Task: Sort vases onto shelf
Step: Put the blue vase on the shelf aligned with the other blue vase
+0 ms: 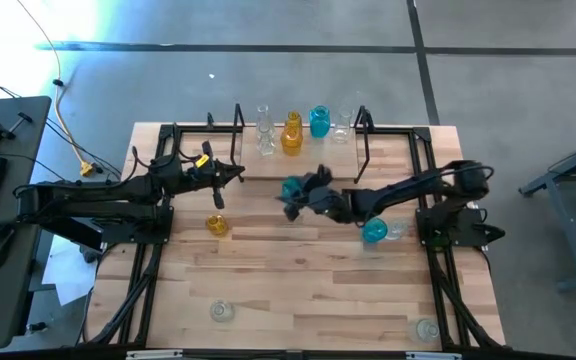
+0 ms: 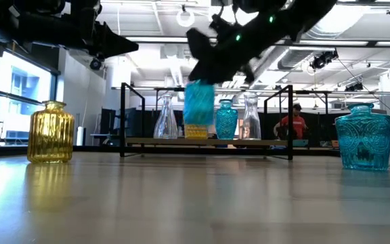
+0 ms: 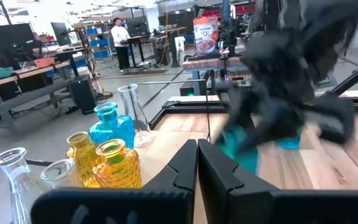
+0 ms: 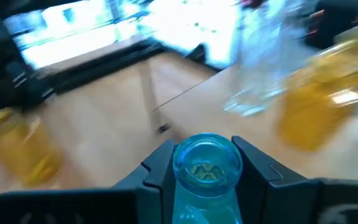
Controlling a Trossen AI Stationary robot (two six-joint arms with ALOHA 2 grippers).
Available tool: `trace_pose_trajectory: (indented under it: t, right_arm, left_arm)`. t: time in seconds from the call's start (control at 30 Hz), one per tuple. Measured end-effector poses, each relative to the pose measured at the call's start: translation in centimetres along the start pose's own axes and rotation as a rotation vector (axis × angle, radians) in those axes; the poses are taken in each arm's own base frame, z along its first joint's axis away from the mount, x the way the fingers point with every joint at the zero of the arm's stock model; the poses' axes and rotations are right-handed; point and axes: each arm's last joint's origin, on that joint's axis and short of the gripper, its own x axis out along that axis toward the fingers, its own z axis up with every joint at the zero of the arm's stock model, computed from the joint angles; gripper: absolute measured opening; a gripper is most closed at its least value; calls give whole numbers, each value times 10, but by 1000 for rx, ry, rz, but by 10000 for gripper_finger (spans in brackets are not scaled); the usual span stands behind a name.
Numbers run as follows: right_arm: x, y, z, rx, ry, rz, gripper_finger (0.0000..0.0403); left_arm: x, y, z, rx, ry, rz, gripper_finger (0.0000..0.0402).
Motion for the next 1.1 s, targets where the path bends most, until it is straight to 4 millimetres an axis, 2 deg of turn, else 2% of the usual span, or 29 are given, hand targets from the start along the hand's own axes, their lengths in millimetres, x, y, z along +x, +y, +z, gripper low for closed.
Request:
trace_pose_trajectory:
  t: [0.1, 0.2, 0.37, 0.47, 0.73, 1.1]
  right_arm:
    - [-8, -18, 22, 23, -46, -124, 93]
    - [0, -42, 38, 33, -57, -182, 93]
    - [25, -80, 41, 49, -21, -258, 93]
    - [37, -95, 38, 53, -2, -293, 93]
    - [57, -119, 29, 78, 33, -346, 94]
    - [69, -132, 22, 93, 35, -395, 94]
  left_arm:
    - [0, 0, 0, 0, 1, 0, 5]
    - [0, 0, 0, 0, 1, 0, 5]
    - [0, 0, 0, 0, 1, 0, 5]
    - [0, 0, 0, 1, 1, 0, 5]
    - [0, 0, 0, 3, 1, 0, 5]
    - [0, 0, 0, 3, 1, -1, 5]
